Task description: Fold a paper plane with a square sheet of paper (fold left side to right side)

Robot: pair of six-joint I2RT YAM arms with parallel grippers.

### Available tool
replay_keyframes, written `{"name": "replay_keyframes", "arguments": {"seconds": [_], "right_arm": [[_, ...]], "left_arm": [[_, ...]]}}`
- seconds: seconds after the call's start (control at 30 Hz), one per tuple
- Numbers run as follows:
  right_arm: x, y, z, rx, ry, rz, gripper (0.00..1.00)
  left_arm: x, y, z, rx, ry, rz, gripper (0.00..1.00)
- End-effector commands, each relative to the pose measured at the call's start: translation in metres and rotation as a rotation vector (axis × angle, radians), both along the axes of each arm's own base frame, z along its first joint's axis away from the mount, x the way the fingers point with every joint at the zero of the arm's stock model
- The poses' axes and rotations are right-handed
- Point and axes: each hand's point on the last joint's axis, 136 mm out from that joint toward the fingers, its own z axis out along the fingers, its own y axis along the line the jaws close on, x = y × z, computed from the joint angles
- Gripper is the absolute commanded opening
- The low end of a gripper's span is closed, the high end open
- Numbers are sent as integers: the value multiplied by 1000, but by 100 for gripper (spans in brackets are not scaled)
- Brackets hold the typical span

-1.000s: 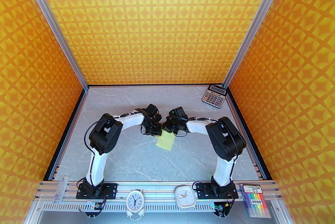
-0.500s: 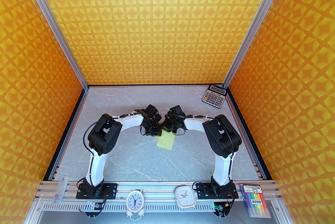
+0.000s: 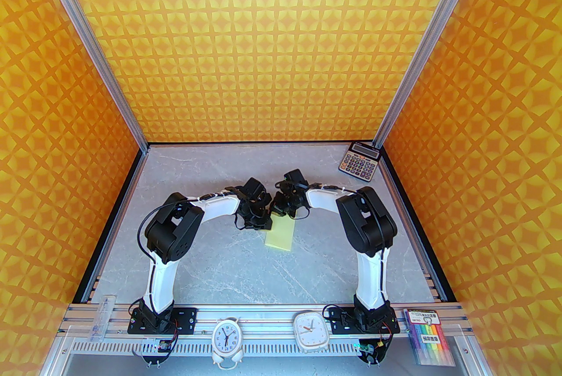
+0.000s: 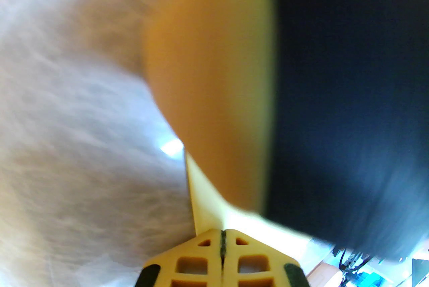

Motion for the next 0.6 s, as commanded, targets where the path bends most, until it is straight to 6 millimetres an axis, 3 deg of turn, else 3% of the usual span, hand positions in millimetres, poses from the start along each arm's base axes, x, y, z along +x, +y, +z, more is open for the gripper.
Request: {"name": "replay_keyframes", "arguments": {"seconds": [0.0,0.37,0.57], "right_arm": [[37,-29,-12,-92,-70,-72,0],[70,-52,-13,-105,-77,-96,0],[79,-51,4,-99,-111,-75,0]], "left_arm": [[-49,25,-35,147,160,-29,0],[-49,25,-34,148,162,-25,0],[-47,23,-32,145,157,-25,0]]}}
